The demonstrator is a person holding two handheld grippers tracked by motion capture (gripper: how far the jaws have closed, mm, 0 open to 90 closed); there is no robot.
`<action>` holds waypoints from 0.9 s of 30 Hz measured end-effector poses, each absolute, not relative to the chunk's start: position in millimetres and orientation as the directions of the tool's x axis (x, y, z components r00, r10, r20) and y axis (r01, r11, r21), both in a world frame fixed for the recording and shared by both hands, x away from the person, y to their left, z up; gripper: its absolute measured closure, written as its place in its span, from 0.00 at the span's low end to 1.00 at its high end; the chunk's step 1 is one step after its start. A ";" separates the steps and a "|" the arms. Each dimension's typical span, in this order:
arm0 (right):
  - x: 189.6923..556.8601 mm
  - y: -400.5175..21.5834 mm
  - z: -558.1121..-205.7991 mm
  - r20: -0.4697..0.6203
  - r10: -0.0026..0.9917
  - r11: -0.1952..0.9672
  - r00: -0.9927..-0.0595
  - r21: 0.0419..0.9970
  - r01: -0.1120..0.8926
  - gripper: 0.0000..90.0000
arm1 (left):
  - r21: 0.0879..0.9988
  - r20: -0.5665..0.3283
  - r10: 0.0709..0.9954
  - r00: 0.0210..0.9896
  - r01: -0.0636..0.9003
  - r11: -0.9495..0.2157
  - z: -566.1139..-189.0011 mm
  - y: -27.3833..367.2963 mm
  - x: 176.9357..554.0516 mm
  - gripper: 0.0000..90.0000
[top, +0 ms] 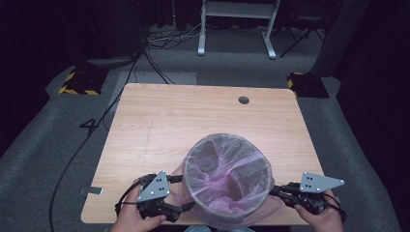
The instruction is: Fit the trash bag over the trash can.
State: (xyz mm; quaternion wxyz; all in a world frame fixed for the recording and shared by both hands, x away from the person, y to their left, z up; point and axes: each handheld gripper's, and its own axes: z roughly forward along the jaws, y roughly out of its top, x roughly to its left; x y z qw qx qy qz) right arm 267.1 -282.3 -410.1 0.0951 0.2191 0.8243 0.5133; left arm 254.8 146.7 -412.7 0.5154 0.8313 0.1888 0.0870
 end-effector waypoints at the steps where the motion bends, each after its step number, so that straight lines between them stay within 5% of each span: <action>1: 267.3 -282.2 -409.6 0.066 0.460 0.375 -0.885 0.890 0.261 1.00 | 0.891 -0.044 0.384 0.922 0.210 -0.403 -412.6 148.2 255.3 0.37; 3: 268.8 -282.8 -408.1 0.064 0.465 0.371 -0.883 0.891 0.261 1.00 | 0.889 -0.052 0.368 0.928 0.211 -0.406 -411.6 149.7 254.5 0.65; 7: 274.4 -284.2 -407.6 0.064 0.481 0.361 -0.874 0.895 0.264 1.00 | 0.887 -0.092 0.360 0.928 0.241 -0.394 -409.5 155.5 256.0 1.00; 19: 313.7 -292.1 -446.6 0.126 0.556 0.366 -0.822 0.850 0.378 1.00 | 0.769 -0.194 0.492 0.849 0.443 -0.460 -452.6 177.2 280.1 1.00; 27: 298.6 -303.4 -472.9 0.127 0.583 0.441 -0.802 0.780 0.444 1.00 | 0.712 -0.250 0.452 0.856 0.479 -0.514 -465.8 177.9 275.6 1.00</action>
